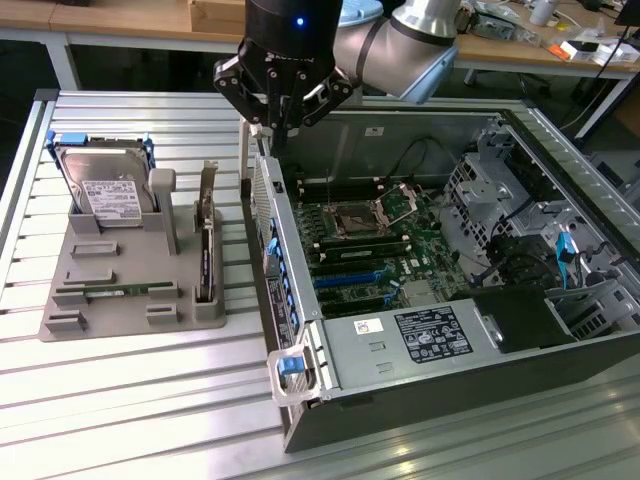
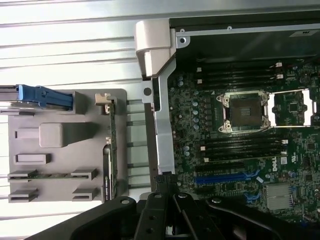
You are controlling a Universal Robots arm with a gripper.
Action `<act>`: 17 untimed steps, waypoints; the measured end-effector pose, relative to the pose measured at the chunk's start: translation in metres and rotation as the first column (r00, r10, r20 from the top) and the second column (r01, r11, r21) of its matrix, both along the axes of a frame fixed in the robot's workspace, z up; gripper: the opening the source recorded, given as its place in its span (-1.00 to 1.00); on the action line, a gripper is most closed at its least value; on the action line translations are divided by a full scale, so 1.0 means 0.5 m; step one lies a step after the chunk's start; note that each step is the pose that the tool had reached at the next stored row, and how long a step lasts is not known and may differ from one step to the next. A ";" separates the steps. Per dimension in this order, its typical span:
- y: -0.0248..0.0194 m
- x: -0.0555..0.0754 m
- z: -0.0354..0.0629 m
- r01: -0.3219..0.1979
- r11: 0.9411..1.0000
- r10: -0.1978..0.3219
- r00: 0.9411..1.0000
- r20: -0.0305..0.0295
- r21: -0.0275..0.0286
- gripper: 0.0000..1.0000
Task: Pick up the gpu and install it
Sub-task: 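Reach for the gpu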
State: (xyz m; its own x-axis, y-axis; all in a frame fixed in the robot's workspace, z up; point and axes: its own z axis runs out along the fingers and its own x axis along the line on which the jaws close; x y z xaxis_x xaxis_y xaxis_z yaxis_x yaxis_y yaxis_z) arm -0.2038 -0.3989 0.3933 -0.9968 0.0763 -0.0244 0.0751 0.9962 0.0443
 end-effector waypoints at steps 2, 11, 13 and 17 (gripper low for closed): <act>0.0000 -0.004 0.000 0.000 1.000 0.000 1.000 0.000 0.000 -0.79; 0.0000 -0.023 0.000 0.000 1.000 0.000 1.000 0.000 0.000 -0.79; 0.0000 -0.026 0.000 0.000 1.000 0.000 1.000 0.000 0.000 -0.79; 0.0000 -0.034 0.000 0.000 1.000 0.000 1.000 0.000 0.000 -0.79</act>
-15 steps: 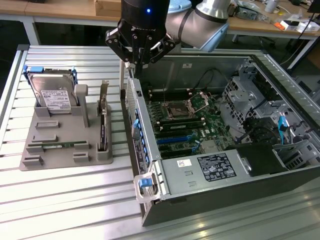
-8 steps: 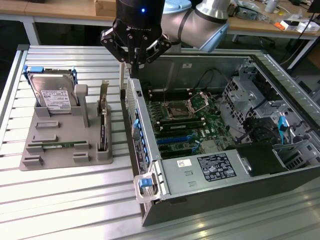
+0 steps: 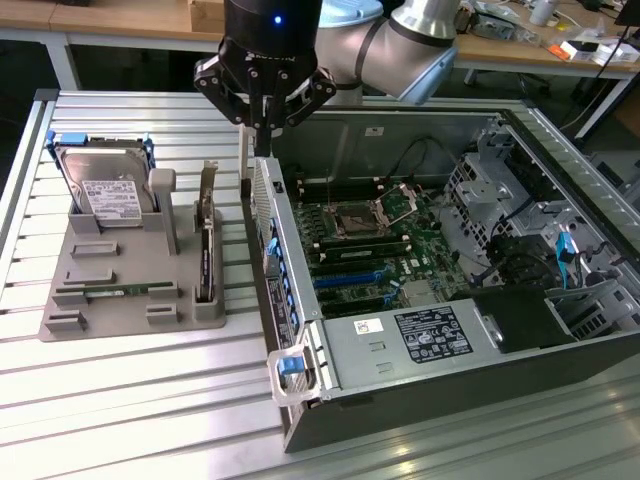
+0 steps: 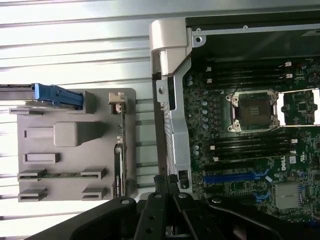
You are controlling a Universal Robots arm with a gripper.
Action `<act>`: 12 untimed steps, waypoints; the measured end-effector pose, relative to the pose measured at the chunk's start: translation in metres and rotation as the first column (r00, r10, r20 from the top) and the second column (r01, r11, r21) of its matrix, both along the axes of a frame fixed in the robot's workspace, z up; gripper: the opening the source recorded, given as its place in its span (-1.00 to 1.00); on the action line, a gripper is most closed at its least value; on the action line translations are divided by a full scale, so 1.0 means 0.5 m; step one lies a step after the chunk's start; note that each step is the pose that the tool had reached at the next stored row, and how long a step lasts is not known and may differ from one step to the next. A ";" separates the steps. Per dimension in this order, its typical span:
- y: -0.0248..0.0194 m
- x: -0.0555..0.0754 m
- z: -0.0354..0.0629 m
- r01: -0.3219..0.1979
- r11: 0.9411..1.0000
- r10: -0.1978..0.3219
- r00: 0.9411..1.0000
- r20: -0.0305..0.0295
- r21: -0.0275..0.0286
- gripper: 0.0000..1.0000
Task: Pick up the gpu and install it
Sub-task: 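Reach for the gpu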
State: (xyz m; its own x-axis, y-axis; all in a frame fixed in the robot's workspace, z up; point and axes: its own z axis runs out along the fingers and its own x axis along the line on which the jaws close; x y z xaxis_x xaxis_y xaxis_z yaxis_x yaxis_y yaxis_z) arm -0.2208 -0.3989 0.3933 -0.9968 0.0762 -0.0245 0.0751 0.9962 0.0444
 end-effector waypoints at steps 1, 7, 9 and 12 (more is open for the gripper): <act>0.0000 -0.002 0.000 0.000 1.000 0.000 1.000 0.000 0.000 -0.79; 0.0000 -0.014 0.000 0.000 1.000 0.000 1.000 0.000 0.000 -0.79; 0.0000 -0.017 0.000 0.000 1.000 0.000 1.000 0.000 0.000 -0.79; 0.0000 -0.022 0.000 0.000 1.000 0.000 1.000 0.000 0.000 -0.79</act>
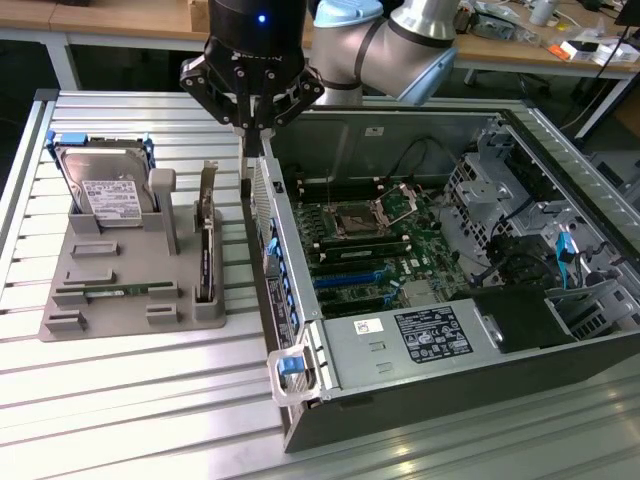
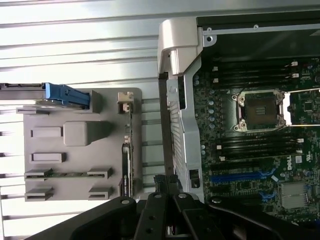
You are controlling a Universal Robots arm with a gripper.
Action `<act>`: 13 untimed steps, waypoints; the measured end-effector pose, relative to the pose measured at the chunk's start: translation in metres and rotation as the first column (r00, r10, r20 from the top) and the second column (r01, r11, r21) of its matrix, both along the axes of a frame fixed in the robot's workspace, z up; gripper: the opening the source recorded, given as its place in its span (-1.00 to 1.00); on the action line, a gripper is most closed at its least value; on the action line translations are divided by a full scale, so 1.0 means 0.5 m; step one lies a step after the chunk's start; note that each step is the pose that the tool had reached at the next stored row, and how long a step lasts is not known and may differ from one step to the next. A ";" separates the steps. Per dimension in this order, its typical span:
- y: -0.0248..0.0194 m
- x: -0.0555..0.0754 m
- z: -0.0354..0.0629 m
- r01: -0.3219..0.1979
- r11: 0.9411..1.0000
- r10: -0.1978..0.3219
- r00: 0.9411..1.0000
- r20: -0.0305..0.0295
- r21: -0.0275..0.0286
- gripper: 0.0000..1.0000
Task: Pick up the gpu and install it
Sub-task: 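Reach for the gpu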
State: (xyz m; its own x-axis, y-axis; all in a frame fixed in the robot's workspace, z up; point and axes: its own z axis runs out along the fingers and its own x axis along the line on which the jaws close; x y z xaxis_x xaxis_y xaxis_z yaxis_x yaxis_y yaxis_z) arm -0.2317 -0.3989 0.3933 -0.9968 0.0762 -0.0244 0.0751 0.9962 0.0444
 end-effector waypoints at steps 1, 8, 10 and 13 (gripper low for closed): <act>0.0000 -0.002 0.000 0.000 1.000 0.000 1.000 0.000 0.000 -0.79; 0.0000 -0.016 0.000 0.000 1.000 0.000 1.000 0.000 0.000 -0.79; 0.0000 -0.019 0.000 0.000 1.000 0.000 1.000 0.000 0.000 -0.79; 0.0000 -0.025 0.000 0.000 1.000 0.000 1.000 0.000 0.000 -0.79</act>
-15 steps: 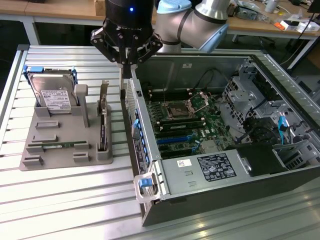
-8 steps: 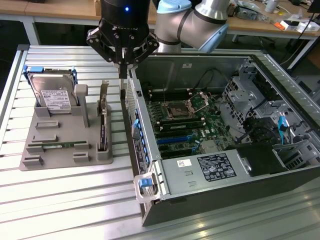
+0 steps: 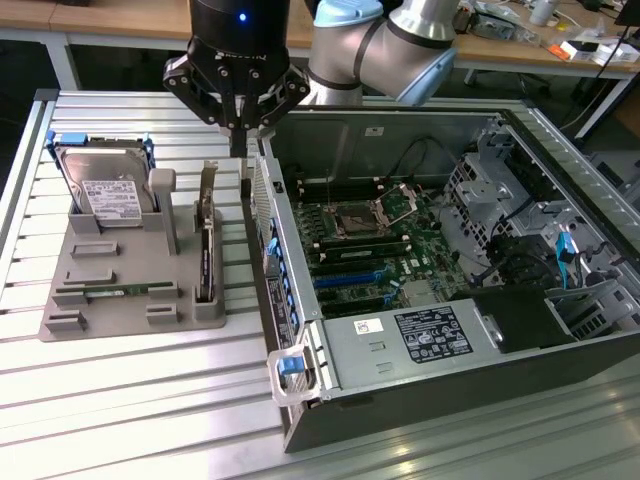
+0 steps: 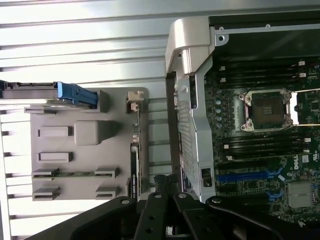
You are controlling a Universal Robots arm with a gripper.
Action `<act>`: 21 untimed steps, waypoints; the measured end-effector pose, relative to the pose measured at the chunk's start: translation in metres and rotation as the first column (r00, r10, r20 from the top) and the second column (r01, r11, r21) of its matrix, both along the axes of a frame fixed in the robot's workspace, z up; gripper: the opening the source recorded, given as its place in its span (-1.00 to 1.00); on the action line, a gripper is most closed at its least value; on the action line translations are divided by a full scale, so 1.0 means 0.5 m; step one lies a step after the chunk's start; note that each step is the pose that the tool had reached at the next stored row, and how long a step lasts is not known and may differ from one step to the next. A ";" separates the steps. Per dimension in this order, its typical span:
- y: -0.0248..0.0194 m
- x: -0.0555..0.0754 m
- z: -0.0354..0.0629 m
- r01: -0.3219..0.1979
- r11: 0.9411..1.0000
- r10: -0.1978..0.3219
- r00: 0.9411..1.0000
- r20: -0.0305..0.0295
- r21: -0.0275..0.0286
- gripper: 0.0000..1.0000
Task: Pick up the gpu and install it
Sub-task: 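Reach for the gpu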
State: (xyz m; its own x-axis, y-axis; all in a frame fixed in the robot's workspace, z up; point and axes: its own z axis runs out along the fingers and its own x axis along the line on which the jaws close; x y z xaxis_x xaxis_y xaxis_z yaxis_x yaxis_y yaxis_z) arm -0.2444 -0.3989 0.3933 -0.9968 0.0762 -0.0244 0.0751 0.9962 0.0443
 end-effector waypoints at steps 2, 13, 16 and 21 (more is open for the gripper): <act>0.0000 -0.005 0.000 0.000 1.000 0.000 1.000 0.000 0.000 -0.79; 0.0000 -0.030 0.000 0.000 1.000 0.000 1.000 0.000 0.000 -0.79; 0.0000 -0.033 0.000 0.000 1.000 0.000 1.000 0.000 0.000 -0.79; 0.0000 -0.035 0.000 0.000 1.000 0.000 1.000 0.000 0.000 -0.79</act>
State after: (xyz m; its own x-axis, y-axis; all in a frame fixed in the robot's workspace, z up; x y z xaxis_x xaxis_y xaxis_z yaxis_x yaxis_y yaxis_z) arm -0.2620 -0.3989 0.3933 -0.9968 0.0762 -0.0244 0.0751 0.9962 0.0444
